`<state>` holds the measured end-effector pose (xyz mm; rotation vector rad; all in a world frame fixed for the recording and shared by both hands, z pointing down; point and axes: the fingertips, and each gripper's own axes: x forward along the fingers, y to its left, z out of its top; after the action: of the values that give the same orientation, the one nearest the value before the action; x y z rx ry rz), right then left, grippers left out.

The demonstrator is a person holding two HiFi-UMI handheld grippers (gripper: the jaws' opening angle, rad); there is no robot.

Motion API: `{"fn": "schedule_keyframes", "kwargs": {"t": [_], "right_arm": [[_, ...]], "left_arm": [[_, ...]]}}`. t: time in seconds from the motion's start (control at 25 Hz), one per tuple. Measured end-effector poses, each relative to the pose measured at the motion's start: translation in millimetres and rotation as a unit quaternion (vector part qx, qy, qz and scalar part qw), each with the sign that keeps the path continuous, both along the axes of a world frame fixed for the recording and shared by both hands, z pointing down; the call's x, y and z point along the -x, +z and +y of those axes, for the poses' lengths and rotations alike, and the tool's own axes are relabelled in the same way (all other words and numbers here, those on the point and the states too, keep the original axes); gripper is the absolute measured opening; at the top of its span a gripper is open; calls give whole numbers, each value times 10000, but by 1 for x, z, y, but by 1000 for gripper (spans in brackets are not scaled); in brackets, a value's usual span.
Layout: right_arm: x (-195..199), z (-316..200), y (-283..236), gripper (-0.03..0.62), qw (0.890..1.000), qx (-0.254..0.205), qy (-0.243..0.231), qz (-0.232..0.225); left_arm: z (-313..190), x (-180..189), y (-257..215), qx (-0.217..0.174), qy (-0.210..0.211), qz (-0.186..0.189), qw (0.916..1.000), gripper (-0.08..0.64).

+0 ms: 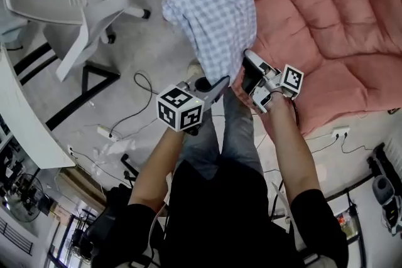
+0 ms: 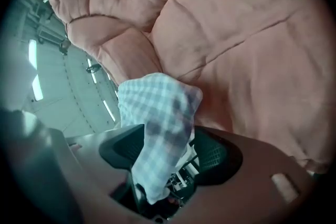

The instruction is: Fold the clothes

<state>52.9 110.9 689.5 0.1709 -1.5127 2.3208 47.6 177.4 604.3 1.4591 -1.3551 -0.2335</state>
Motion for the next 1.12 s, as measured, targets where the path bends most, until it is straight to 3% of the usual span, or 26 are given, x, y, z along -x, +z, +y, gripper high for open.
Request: {"fn": "schedule_keyframes", "kwargs": {"t": [0.32, 0.6, 0.96, 1.12], "right_arm": [[25, 5, 7, 347, 9967, 428, 559, -411], [34, -14, 7, 331, 9893, 540, 1114, -771], [23, -47, -1, 75, 9914, -894, 896, -328], [17, -60, -12, 37, 9845, -1647, 583, -170]], "left_arm": [[-4, -3, -12, -100, 104, -12, 9999, 43], [-1, -4, -14, -95, 101, 31, 9999, 43], [8, 3, 6, 267, -121, -123, 9995, 41], [9, 3, 17, 491, -193, -289, 9982, 41]]}}
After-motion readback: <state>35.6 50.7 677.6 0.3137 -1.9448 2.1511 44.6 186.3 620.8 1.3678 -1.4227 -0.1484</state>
